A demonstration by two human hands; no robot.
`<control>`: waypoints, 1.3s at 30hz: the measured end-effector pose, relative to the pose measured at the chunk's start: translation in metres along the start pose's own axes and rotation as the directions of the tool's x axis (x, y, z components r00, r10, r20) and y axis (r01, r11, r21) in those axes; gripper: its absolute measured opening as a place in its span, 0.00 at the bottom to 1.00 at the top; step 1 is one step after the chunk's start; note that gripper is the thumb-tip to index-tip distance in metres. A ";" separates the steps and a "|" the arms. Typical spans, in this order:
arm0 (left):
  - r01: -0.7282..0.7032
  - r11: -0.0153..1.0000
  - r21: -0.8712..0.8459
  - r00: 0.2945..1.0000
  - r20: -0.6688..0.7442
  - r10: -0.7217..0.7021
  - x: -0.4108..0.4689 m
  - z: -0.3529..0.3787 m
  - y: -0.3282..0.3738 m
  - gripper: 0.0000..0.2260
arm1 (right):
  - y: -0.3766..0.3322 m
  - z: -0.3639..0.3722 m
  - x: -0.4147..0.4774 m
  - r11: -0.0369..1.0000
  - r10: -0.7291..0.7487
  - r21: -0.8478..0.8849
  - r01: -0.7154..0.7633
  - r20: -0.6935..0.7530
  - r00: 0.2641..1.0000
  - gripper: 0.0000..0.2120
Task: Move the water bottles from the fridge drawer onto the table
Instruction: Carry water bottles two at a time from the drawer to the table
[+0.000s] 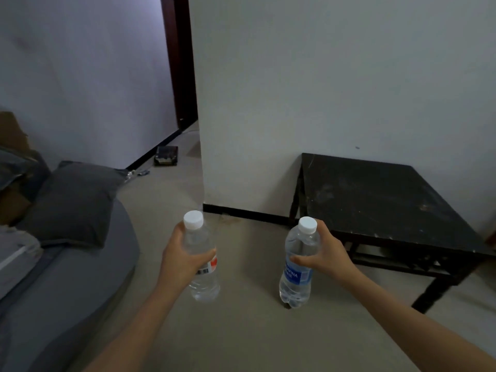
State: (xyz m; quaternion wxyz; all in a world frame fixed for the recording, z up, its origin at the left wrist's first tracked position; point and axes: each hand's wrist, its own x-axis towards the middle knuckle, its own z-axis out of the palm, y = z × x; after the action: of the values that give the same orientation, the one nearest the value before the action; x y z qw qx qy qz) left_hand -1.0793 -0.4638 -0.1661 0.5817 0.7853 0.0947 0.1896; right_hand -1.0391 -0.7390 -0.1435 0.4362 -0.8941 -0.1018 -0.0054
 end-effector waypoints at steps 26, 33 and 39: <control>-0.001 0.997 -0.073 0.992 0.124 0.010 0.352 0.157 -0.032 0.29 | 0.064 -0.020 0.328 0.995 0.060 -0.075 -0.068 -0.112 0.992 0.35; 0.028 0.996 -0.082 0.979 0.203 -0.010 0.443 0.207 -0.053 0.34 | 0.095 -0.022 0.410 0.989 0.122 -0.070 -0.134 -0.149 0.981 0.35; -0.012 0.998 -0.055 0.930 0.367 0.031 0.546 0.261 -0.083 0.29 | 0.123 -0.028 0.483 0.962 0.248 -0.055 -0.268 -0.240 0.939 0.34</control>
State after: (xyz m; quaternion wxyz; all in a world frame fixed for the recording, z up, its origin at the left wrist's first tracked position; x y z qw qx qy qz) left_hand -0.4702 -0.4659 -0.2079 0.6072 0.7926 -0.0294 0.0477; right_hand -0.5406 -0.7490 -0.1739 0.4026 -0.9111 0.0679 -0.0564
